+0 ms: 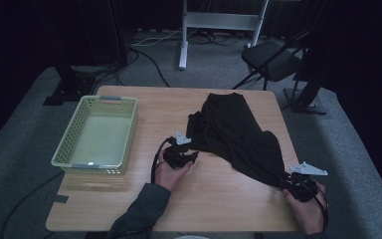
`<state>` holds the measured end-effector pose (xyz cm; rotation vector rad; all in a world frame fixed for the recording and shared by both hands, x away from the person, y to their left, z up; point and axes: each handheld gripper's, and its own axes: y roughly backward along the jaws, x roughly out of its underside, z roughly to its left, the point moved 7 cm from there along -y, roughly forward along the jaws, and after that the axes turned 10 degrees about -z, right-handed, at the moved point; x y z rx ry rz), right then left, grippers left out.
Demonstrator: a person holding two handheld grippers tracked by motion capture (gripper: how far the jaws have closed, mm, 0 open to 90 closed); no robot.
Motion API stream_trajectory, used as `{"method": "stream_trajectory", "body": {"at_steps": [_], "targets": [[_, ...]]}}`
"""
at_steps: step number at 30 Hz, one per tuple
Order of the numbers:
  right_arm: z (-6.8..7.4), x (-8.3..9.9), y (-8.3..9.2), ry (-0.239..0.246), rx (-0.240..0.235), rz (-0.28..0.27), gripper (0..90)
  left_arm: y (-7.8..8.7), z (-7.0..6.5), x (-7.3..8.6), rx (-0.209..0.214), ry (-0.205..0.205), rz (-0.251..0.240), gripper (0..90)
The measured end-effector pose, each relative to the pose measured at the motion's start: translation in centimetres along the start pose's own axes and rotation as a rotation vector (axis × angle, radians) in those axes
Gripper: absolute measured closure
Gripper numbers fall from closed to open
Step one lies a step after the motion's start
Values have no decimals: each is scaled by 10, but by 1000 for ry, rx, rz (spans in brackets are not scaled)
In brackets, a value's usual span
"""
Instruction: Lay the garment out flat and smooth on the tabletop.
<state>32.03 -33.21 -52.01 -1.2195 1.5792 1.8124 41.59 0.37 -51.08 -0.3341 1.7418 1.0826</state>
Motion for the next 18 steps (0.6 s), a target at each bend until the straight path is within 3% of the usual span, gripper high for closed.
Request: {"method": "stream_trajectory", "body": {"at_steps": [6, 12, 18], "targets": [[-3, 6, -5, -4, 5, 15, 701, -16, 4, -12, -6, 15, 6, 613], [-6, 8, -4, -9, 0, 24, 822, -31, 9, -18, -10, 43, 10, 622], [-10, 9, -4, -19, 1, 24, 842, -43, 15, -24, -18, 46, 11, 622]]}}
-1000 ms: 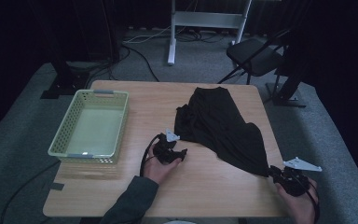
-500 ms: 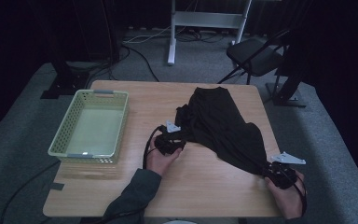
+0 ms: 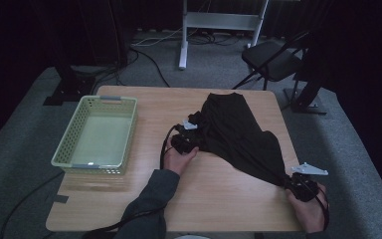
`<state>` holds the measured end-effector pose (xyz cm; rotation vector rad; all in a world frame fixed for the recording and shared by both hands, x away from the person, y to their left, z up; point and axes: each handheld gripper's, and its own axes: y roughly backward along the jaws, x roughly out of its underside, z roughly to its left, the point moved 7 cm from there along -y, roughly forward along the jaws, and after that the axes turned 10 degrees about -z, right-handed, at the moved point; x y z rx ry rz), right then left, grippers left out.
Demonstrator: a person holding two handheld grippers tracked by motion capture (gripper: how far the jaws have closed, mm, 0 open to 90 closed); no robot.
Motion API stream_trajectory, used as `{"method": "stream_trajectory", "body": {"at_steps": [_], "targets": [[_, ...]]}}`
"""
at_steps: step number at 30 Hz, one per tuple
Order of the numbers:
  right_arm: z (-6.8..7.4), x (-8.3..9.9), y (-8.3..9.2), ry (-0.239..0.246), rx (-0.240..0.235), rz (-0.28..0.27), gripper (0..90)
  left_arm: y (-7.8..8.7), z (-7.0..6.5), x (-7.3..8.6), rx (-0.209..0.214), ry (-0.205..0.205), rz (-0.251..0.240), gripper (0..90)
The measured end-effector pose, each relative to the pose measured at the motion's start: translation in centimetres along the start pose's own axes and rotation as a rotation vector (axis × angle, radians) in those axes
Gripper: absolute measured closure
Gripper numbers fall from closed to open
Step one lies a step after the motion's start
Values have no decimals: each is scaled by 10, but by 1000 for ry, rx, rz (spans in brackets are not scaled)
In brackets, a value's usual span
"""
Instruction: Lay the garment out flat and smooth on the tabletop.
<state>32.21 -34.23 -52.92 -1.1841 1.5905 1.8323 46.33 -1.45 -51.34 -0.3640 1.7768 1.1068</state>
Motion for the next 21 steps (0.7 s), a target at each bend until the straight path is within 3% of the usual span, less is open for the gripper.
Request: {"method": "stream_trajectory", "body": {"at_steps": [15, 21], "targets": [[-1, 1, 0, -19, -11, -19, 839, -23, -3, 0, 16, 23, 6, 545], [-2, 2, 0, -28, -18, -23, 835, -27, -2, -2, -9, -8, 6, 606]]}}
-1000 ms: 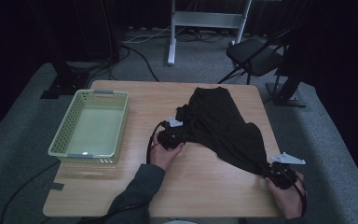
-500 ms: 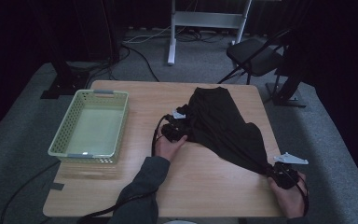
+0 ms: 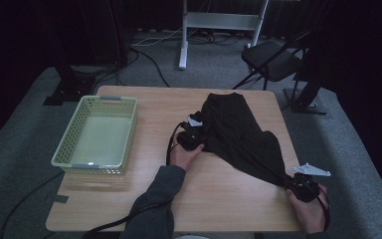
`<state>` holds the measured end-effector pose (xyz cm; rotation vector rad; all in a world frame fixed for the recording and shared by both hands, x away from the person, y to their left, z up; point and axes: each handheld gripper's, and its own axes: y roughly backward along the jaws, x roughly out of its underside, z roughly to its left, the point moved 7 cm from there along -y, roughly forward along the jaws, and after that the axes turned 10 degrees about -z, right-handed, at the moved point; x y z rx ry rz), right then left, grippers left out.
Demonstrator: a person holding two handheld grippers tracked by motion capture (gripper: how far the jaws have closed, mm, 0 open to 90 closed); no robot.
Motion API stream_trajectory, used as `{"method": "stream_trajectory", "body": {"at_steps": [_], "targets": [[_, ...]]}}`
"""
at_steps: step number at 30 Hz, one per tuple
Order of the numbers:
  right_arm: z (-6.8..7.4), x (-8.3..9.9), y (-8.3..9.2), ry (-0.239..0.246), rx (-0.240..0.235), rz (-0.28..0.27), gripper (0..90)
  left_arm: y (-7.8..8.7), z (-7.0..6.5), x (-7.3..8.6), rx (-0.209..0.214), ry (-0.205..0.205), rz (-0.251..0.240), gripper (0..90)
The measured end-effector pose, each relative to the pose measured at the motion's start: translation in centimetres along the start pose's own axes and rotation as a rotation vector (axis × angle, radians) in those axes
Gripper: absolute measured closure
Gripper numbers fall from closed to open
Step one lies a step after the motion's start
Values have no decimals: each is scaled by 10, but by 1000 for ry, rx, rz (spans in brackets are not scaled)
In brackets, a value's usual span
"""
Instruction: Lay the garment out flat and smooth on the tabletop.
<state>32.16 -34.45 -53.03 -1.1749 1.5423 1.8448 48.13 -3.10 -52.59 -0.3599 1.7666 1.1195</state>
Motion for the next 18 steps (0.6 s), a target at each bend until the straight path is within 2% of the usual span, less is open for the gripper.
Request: {"method": "stream_trajectory", "body": {"at_steps": [5, 8, 12, 15, 18], "targets": [[0, 1, 0, -8, -3, -6, 834, 2, 3, -2, -18, 9, 1, 801], [-1, 1, 0, -11, -7, -9, 834, 8, 5, -3, -27, 9, -10, 882], [-1, 1, 0, -12, -8, -10, 834, 17, 6, -6, -36, -8, -18, 900], [-1, 1, 0, -12, -7, -9, 834, 17, 4, -8, -34, -17, -16, 900], [-1, 1, 0, -12, -6, -10, 834, 12, 4, -8, -30, -12, -17, 829]]}}
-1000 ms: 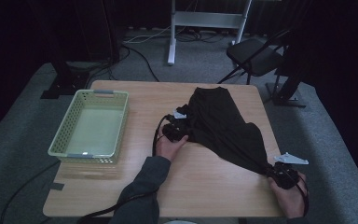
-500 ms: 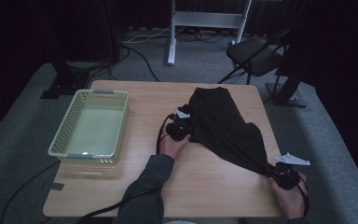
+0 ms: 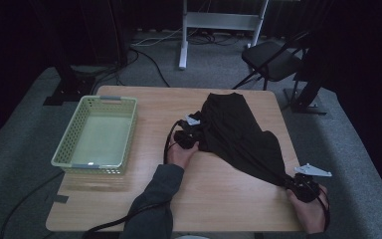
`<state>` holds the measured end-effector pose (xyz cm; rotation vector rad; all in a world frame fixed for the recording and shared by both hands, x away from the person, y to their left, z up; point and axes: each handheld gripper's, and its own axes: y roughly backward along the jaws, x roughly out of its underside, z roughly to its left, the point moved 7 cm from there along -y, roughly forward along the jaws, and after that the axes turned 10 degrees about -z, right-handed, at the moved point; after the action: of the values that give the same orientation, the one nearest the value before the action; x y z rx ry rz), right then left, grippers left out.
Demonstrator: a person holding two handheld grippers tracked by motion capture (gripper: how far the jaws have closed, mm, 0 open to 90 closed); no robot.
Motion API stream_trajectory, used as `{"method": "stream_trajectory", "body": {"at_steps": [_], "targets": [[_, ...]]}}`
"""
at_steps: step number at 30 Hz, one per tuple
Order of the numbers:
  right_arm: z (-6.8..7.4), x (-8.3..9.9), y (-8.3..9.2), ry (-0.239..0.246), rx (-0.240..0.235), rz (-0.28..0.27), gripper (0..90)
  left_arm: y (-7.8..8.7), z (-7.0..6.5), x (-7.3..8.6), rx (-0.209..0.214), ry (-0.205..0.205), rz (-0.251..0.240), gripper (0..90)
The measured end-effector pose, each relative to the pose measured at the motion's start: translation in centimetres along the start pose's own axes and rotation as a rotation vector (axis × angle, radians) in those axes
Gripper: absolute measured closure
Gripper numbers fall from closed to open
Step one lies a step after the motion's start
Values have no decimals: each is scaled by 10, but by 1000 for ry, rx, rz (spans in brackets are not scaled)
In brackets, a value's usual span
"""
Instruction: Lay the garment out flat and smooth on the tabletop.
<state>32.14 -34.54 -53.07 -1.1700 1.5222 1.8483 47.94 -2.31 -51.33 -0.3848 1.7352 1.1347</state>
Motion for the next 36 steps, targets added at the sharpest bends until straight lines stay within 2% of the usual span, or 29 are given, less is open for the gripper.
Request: {"method": "stream_trajectory", "body": {"at_steps": [5, 10, 14, 16, 18, 19, 20, 21, 23, 27, 30, 36], "targets": [[0, 0, 0, -4, -5, -2, 830, -7, 6, 4, -16, 53, 4, 670], [0, 0, 0, -5, -6, -5, 827, -12, 5, 5, -12, 63, 11, 636], [0, 0, 0, -7, -7, -6, 824, -14, 4, 5, -3, 74, 14, 697], [0, 0, 0, -6, -6, -6, 823, -15, 1, 5, 19, 80, 13, 780], [0, 1, 0, -7, -6, -6, 823, -14, 0, 5, 35, 107, 17, 855], [0, 1, 0, -7, -7, -6, 823, -13, 0, 4, 41, 111, 17, 866], [0, 1, 0, -7, -7, -6, 823, -13, 0, 4, 41, 111, 17, 870], [0, 1, 0, -7, -6, -6, 823, -10, 1, 3, 65, 143, 10, 870], [0, 1, 0, -10, -8, -5, 823, -7, 4, 2, 75, 175, 0, 875], [-1, 1, 1, -7, -2, -4, 824, 0, 6, 0, 81, 186, -18, 876], [-2, 1, 2, -8, -2, -1, 824, 10, 6, -3, 98, 199, -41, 876], [-2, 3, 5, -5, 6, 8, 826, 25, 7, 0, 107, 213, -53, 876]]}}
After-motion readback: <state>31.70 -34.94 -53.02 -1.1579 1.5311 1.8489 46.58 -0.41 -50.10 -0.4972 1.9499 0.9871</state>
